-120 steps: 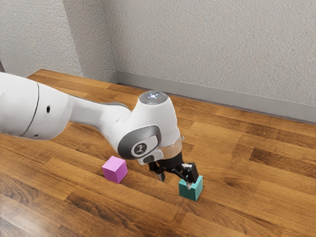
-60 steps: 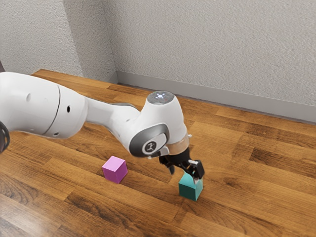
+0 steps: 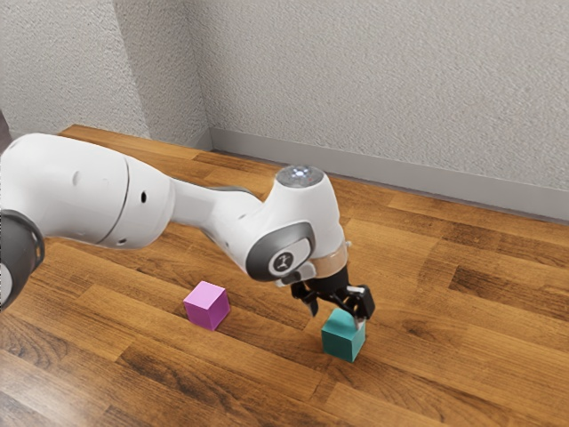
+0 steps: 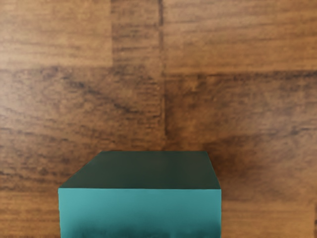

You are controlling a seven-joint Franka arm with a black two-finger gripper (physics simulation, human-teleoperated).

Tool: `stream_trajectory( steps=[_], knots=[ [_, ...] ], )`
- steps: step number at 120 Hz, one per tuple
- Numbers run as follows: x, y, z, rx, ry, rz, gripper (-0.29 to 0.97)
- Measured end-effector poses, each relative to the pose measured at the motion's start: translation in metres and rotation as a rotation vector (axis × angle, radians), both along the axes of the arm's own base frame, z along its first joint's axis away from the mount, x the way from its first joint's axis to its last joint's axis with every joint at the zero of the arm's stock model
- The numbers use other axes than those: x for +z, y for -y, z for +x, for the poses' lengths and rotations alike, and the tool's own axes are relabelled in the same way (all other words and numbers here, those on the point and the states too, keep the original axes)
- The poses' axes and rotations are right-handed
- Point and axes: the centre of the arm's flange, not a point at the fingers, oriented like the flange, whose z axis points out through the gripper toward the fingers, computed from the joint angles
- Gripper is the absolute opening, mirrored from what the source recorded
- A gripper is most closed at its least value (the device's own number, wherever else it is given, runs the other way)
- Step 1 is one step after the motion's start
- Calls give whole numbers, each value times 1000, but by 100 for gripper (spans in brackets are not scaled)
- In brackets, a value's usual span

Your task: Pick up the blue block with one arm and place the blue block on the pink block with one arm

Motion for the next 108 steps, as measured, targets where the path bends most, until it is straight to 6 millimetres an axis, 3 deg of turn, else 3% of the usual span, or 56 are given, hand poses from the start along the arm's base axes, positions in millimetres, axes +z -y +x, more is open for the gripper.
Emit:
stream_trajectory(
  steps=[37,108],
  knots=[
    [5,7,4,-46,40,50,68],
    [-20,10,5,-17,16,42,68]
  ],
)
